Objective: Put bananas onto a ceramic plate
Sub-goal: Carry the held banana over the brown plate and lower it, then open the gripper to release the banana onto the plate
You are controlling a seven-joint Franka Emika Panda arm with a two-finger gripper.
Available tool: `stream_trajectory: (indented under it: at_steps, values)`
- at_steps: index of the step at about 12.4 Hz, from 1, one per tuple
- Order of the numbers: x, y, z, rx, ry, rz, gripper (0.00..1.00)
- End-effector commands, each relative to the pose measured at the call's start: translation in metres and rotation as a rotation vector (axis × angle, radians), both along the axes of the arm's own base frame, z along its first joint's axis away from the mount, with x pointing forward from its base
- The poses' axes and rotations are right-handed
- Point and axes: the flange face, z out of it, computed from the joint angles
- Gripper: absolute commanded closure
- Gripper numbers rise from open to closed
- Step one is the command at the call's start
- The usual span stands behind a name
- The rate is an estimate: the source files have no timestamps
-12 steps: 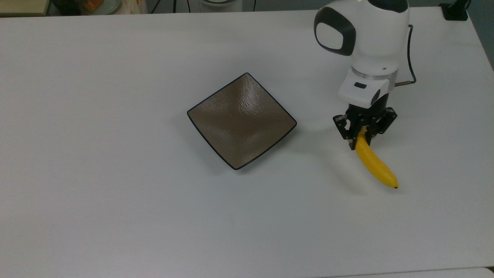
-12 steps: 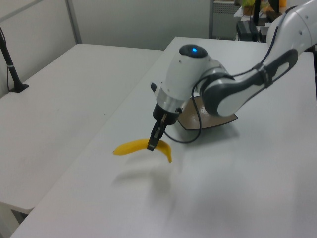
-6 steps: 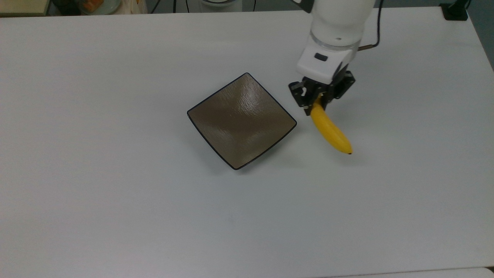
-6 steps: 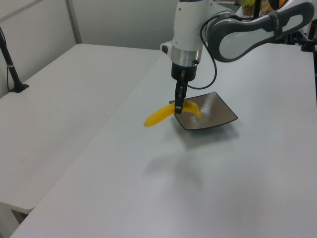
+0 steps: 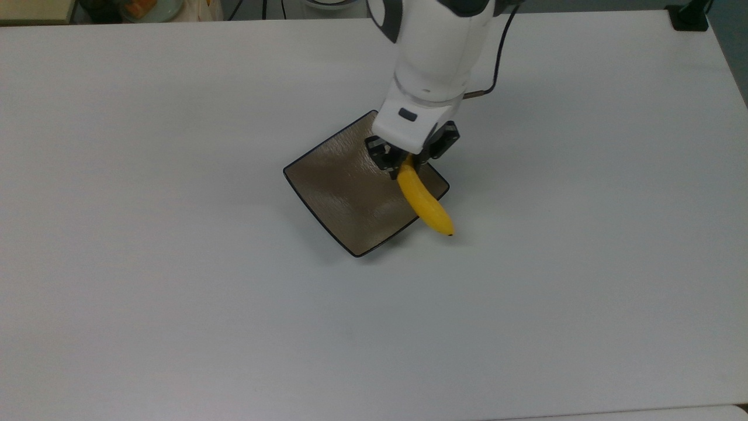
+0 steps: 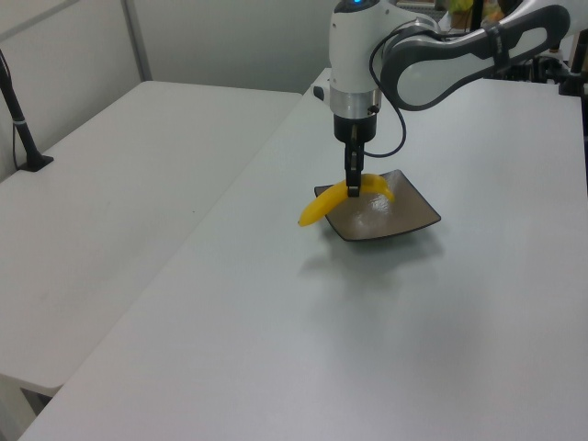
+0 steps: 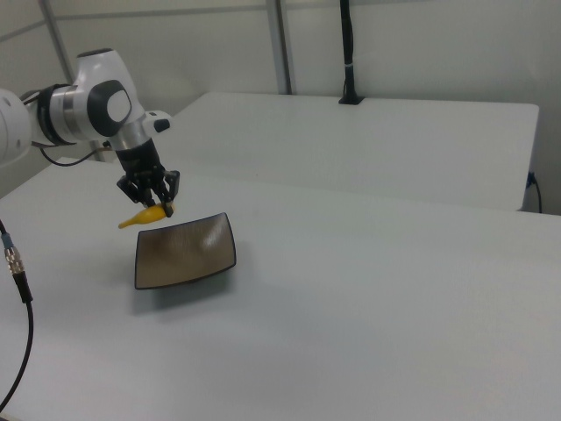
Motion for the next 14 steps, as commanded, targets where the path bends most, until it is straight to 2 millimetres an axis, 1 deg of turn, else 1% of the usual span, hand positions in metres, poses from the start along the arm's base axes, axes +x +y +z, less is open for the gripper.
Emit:
stream_trajectory:
  at_steps: [1, 2, 3, 5, 6, 8, 10, 11, 12, 13, 14]
  values:
    - [-0.013, -0.031, 0.007, -0.029, 0.044, -0.009, 0.81]
    - [-0.013, -0.035, 0.004, -0.034, 0.050, -0.019, 0.29]
    - [-0.013, -0.036, 0.003, -0.042, 0.048, -0.018, 0.00]
    - [-0.012, -0.039, 0.003, -0.063, 0.040, -0.017, 0.00]
    - [-0.013, -0.038, 0.007, -0.062, 0.035, -0.018, 0.00]
    - [-0.013, -0.046, 0.021, -0.057, 0.014, -0.034, 0.00]
    - [-0.015, -0.059, 0.041, -0.047, -0.003, -0.059, 0.00]
    - [-0.017, -0.071, 0.056, -0.040, -0.013, -0.083, 0.00]
    - [-0.019, -0.079, 0.066, -0.031, -0.022, -0.099, 0.00]
    - [-0.019, -0.089, 0.073, 0.015, -0.022, -0.131, 0.00]
    - [-0.024, -0.098, 0.079, 0.059, -0.020, -0.148, 0.00]
